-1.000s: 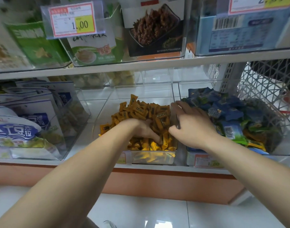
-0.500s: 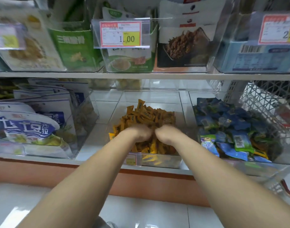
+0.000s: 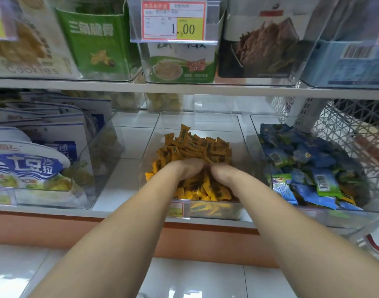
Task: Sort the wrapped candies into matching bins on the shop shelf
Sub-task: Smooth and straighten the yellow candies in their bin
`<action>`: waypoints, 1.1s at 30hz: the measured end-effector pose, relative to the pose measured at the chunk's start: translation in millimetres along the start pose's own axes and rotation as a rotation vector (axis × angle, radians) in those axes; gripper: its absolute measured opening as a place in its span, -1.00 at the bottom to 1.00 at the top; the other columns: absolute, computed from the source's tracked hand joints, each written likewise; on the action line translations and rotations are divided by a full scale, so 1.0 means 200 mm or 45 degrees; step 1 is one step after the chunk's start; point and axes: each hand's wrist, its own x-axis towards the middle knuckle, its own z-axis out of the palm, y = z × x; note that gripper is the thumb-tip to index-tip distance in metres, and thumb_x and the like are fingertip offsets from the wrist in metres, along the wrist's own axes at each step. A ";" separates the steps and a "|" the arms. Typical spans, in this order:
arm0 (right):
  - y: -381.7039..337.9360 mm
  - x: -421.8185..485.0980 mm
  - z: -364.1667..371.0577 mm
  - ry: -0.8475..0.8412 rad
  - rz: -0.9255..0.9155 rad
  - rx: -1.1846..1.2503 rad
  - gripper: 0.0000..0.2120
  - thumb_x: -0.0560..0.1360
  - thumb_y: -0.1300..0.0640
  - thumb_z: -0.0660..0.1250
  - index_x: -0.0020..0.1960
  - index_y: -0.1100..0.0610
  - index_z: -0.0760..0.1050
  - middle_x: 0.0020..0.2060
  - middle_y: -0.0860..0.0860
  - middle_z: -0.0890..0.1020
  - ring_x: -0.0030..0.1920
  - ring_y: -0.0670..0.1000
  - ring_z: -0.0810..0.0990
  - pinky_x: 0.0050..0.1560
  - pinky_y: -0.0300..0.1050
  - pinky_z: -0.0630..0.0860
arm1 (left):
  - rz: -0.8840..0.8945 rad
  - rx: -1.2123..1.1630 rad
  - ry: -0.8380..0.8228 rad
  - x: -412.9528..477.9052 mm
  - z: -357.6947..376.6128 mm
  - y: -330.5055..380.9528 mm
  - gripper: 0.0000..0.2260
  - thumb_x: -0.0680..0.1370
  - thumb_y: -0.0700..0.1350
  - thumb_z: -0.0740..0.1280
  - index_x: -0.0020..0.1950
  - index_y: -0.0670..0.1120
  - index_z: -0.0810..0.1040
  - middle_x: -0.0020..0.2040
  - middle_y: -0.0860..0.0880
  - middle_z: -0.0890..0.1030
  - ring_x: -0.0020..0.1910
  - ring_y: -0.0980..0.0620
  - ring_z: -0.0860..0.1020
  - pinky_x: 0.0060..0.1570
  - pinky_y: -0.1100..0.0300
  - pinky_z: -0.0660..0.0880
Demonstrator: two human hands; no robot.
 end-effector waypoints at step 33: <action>-0.22 0.04 -0.41 -0.172 -0.134 0.307 -0.69 0.54 -0.14 0.33 0.10 0.06 0.63 0.07 0.07 0.70 -0.14 0.10 0.70 -0.06 0.04 0.65 | 0.245 -1.292 0.038 -0.11 -0.07 -0.01 -0.57 0.64 0.12 0.11 0.28 -0.10 0.59 0.16 -0.19 0.66 0.09 -0.19 0.65 0.06 -0.07 0.56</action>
